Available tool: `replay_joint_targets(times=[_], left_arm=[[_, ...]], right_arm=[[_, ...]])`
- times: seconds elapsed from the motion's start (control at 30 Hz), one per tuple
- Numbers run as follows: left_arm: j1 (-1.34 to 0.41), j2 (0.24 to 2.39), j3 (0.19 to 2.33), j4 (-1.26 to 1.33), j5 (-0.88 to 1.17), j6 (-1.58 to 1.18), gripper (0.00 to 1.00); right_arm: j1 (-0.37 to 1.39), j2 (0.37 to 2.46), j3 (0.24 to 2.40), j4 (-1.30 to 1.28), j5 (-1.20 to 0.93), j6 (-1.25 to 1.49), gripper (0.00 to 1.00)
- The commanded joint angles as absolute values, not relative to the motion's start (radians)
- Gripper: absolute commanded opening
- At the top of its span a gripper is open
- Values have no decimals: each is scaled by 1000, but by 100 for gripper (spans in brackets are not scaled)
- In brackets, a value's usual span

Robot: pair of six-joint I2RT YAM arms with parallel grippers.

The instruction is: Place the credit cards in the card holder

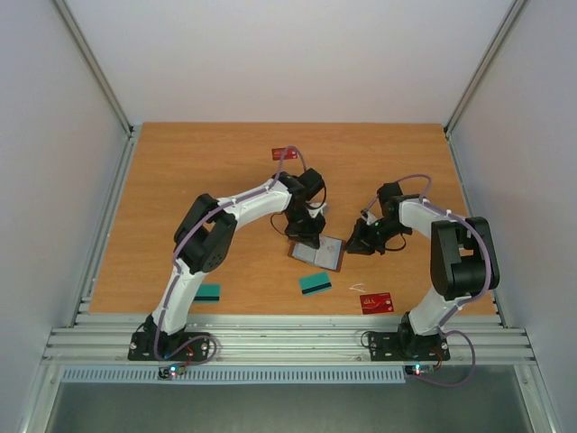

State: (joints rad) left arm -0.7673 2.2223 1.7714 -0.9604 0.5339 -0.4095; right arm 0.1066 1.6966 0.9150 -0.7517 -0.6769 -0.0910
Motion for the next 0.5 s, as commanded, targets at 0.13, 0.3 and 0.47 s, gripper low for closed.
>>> replay_joint_targets(times=[0.13, 0.3, 0.47], left_arm=[[-769, 2272, 1808, -970, 525, -364, 0], [-769, 2302, 1813, -971, 520, -348, 0], [-769, 2329, 1822, -980, 501, -332, 0]], right_arm=[[107, 1630, 953, -784, -703, -50, 17], [107, 1633, 928, -727, -768, -11, 17], [109, 1639, 904, -672, -809, 41, 21]])
